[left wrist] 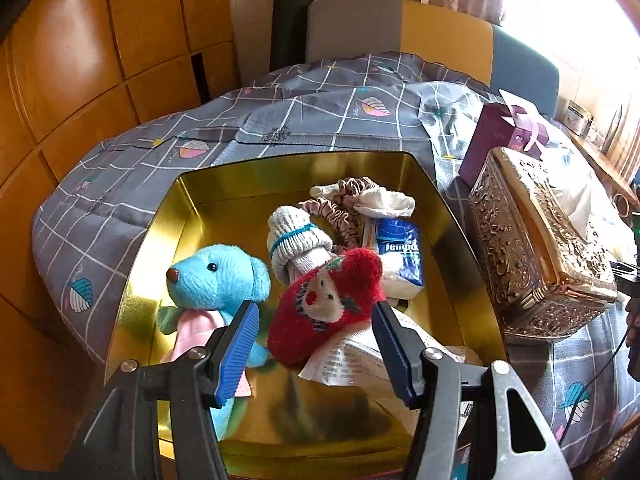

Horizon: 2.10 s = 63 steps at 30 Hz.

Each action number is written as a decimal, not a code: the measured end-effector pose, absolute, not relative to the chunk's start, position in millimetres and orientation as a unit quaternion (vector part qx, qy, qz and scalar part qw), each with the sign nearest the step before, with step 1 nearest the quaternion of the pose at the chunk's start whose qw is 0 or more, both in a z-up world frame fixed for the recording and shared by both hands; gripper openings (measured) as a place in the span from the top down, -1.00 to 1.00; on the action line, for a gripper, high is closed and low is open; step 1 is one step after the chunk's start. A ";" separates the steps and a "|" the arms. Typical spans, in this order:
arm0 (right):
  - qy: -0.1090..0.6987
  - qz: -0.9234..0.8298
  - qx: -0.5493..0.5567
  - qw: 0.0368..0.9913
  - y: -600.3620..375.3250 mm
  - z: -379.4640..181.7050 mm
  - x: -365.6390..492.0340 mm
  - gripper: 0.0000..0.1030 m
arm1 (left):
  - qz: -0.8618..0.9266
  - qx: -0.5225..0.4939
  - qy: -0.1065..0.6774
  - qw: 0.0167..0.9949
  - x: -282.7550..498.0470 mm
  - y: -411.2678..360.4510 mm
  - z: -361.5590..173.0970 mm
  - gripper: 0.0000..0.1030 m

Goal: Organize soft objects
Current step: 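Carry the pink towel roll with the right gripper toward the gold tray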

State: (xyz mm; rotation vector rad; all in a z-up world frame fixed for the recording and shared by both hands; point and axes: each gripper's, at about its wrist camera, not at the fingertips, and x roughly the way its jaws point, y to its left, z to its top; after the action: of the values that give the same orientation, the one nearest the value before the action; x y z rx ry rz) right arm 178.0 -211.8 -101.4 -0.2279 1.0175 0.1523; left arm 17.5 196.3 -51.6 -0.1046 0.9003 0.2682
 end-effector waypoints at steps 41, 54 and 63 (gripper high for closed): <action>0.469 0.054 -0.065 0.879 -132.4 26.9 249.9 0.29 | 0.070 -0.058 0.406 0.910 1.6 194.9 -38.6 -0.15; 0.377 0.206 -0.090 0.899 -62.5 82.4 185.9 0.29 | 0.070 -0.053 0.406 0.910 -0.9 192.0 -39.5 -0.15; 0.357 0.284 -0.107 0.883 -13.1 86.8 154.9 0.29 | 0.072 -0.052 0.402 0.911 -5.5 196.2 -38.2 -0.15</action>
State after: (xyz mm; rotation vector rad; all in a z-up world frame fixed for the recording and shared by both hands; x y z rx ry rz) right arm 154.9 -13.1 86.8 -0.2227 0.7437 0.5915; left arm -5.5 196.2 -38.2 -0.1076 0.8284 0.1490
